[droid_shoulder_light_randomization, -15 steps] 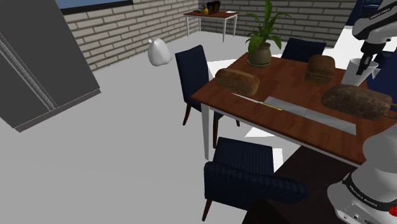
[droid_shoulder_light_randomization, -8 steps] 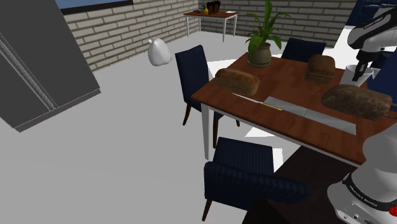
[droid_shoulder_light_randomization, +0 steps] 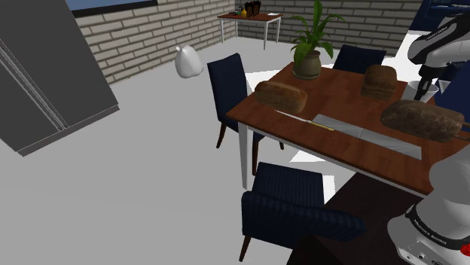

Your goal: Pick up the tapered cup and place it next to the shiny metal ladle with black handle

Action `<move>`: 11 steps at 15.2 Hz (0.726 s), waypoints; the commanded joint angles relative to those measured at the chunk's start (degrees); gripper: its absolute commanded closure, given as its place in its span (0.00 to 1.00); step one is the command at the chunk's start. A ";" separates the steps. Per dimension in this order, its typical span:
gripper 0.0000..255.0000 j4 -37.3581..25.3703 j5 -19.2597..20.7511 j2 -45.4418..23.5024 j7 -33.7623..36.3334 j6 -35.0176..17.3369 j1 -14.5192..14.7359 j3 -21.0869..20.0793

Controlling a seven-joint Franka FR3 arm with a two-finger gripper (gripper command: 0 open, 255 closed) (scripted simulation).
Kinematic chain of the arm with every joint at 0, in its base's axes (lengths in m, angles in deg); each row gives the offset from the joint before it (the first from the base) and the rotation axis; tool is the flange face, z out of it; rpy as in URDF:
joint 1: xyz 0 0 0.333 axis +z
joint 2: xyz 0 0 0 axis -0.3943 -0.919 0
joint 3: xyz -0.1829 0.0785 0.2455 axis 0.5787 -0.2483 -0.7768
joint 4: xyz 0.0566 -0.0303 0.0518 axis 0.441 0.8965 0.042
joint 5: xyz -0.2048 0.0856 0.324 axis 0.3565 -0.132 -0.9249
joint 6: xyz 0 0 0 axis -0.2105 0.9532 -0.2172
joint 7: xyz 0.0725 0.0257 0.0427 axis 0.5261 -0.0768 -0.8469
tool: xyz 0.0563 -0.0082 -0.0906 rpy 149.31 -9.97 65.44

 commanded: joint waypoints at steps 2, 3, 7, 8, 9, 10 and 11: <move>1.00 0.09 0.00 -0.06 0.01 0.03 0.00 0.00; 1.00 0.09 0.00 -0.06 0.01 0.03 0.00 0.00; 0.00 0.64 0.23 0.24 0.24 -0.24 0.08 0.01; 0.00 0.71 0.25 0.25 0.27 -0.30 0.09 0.01; 0.00 0.09 0.00 -0.06 0.01 0.03 -0.01 0.00; 0.00 -0.44 0.69 1.26 0.49 1.79 0.32 0.00; 0.00 -1.03 1.32 2.52 0.93 3.57 0.63 -0.03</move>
